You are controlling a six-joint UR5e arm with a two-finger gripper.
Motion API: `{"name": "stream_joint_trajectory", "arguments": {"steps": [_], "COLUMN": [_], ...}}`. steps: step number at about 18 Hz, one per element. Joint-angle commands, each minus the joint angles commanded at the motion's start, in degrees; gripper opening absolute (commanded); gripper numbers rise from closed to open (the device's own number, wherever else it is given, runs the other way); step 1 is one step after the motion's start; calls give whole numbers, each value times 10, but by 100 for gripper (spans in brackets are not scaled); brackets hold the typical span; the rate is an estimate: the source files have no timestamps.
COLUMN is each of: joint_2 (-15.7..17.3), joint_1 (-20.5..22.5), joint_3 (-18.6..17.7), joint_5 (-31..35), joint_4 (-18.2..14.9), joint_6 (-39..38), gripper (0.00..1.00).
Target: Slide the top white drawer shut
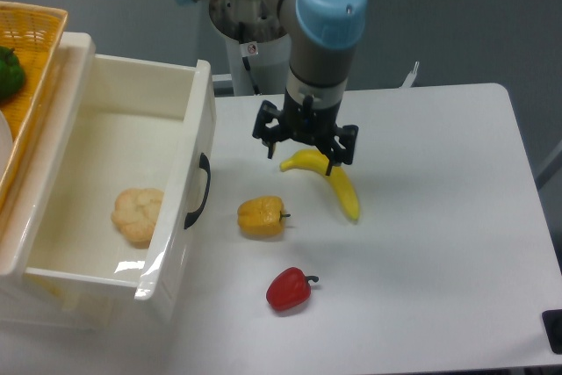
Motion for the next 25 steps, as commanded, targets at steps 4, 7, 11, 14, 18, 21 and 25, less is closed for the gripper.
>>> {"name": "stream_joint_trajectory", "arguments": {"steps": [4, 7, 11, 14, 18, 21, 25], "joint_2": [-9, -28, -40, -49, -73, -82, -85], "joint_1": [0, -1, -10, -17, -23, -28, -30], "joint_3": [-13, -15, -17, -22, -21, -22, -22], "joint_5": [-1, 1, 2, -1, -4, -18, -50], "joint_4": [-2, 7, 18, 18, 24, 25, 25], "joint_6": [-27, -65, -75, -96, -131, -135, -136], "gripper": [100, 100, 100, 100, 100, 100, 100]}}
